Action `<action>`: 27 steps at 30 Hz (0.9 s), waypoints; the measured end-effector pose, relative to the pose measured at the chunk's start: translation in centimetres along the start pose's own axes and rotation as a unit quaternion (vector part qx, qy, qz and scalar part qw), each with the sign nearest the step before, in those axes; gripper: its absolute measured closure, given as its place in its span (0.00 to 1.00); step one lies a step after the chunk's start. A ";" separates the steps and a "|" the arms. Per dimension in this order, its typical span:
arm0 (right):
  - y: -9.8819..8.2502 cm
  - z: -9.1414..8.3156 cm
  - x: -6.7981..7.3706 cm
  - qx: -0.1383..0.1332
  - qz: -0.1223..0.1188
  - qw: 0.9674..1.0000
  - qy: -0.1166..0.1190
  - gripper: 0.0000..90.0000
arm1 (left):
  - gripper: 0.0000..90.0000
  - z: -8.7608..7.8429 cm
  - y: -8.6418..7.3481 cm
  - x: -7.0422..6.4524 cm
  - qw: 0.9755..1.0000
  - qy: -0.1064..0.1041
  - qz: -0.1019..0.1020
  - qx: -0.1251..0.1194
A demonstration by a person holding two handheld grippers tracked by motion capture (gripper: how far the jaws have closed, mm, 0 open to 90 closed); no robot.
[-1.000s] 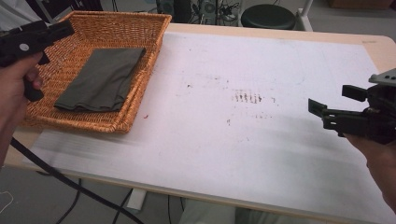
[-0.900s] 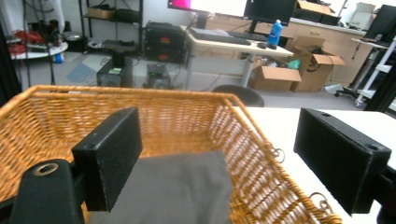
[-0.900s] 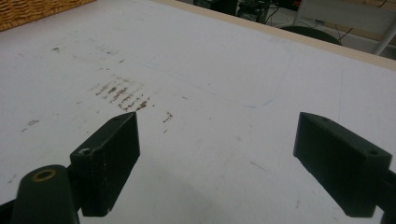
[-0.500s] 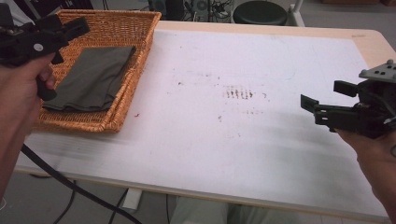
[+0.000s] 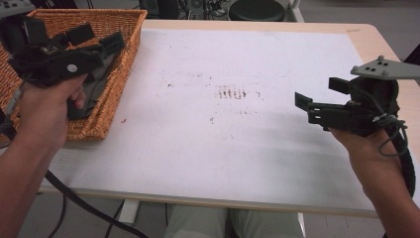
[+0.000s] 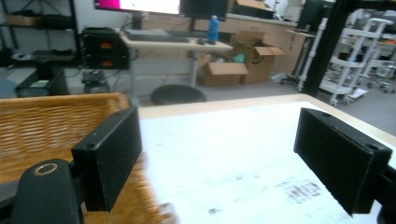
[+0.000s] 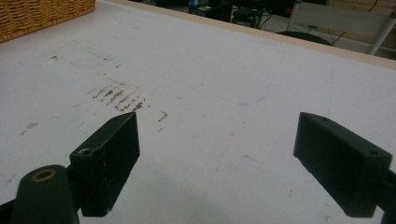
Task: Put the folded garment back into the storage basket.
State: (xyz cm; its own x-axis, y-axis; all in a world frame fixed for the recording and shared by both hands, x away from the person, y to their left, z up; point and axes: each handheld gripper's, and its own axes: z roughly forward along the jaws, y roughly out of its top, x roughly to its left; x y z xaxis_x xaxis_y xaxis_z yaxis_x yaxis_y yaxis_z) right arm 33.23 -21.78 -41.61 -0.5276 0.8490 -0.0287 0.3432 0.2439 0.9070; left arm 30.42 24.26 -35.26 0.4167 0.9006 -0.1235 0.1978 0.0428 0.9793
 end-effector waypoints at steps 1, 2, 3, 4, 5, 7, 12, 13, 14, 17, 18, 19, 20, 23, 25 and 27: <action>0.0 0.0 0.0 -0.001 0.000 1.000 0.000 0.16 | 0.18 0.5 -0.1 -0.8 1.000 -0.008 0.003 0.000; 0.1 0.0 0.0 -0.003 0.000 1.000 0.000 0.16 | 0.18 0.8 -0.2 -1.4 1.000 -0.010 0.009 0.000; 0.1 -0.1 -0.1 -0.004 0.000 1.000 0.000 0.16 | 0.18 1.3 -0.4 -2.2 1.000 -0.012 0.013 -0.001; 0.1 -0.1 -0.1 -0.007 0.000 1.000 0.000 0.16 | 0.18 1.6 -0.5 -2.6 1.000 -0.015 0.014 -0.002; 0.2 -0.1 -0.1 -0.007 0.001 1.000 0.000 0.16 | 0.18 1.9 -0.7 -3.2 1.000 -0.019 0.014 -0.002; 0.2 -0.2 -0.2 -0.010 0.002 1.000 -0.001 0.16 | 0.18 2.6 -1.1 -4.2 0.999 -0.023 0.022 0.000; 0.0 -0.4 -0.5 -0.015 0.006 1.000 -0.004 0.16 | 0.18 4.1 -2.2 -6.4 0.999 -0.044 0.028 0.006; 0.0 -0.5 -0.5 -0.016 0.006 1.000 -0.004 0.16 | 0.18 4.4 -2.5 -6.8 0.999 -0.045 0.028 0.009; -0.1 -0.5 -0.6 -0.017 0.007 1.000 -0.004 0.16 | 0.18 4.7 -2.7 -7.1 0.998 -0.049 0.028 0.011; -0.2 -0.5 -0.7 -0.018 0.008 1.000 -0.005 0.16 | 0.18 5.5 -3.5 -8.2 0.998 -0.055 0.033 0.018; -0.3 -0.5 -0.7 -0.018 0.009 1.000 -0.005 0.16 | 0.18 5.8 -3.7 -8.5 0.998 -0.056 0.035 0.020; -0.3 -0.6 -0.8 -0.020 0.011 1.000 -0.006 0.16 | 0.18 6.0 -4.0 -8.7 0.997 -0.058 0.036 0.023; -0.4 -0.6 -0.8 -0.021 0.011 1.000 -0.006 0.16 | 0.18 6.2 -4.3 -8.9 0.997 -0.061 0.036 0.027; -0.5 -0.6 -1.0 -0.023 0.014 1.000 -0.008 0.16 | 0.18 6.8 -5.2 -9.5 0.997 -0.064 0.034 0.038; -0.6 -0.6 -1.0 -0.023 0.015 1.000 -0.008 0.16 | 0.18 7.1 -5.6 -9.9 0.996 -0.066 0.035 0.044; -0.7 -0.6 -1.1 -0.024 0.015 1.000 -0.008 0.16 | 0.18 7.3 -5.8 -10.1 0.996 -0.069 0.035 0.048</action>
State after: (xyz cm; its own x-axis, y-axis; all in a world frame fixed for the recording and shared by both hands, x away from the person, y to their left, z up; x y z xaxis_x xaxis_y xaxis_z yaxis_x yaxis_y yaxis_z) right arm 33.06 -23.19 -41.97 -0.5055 0.8628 -0.0070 0.3214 0.1958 0.9265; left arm 31.57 11.72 -40.88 0.5498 0.8312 -0.0824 0.2456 -0.0665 0.9671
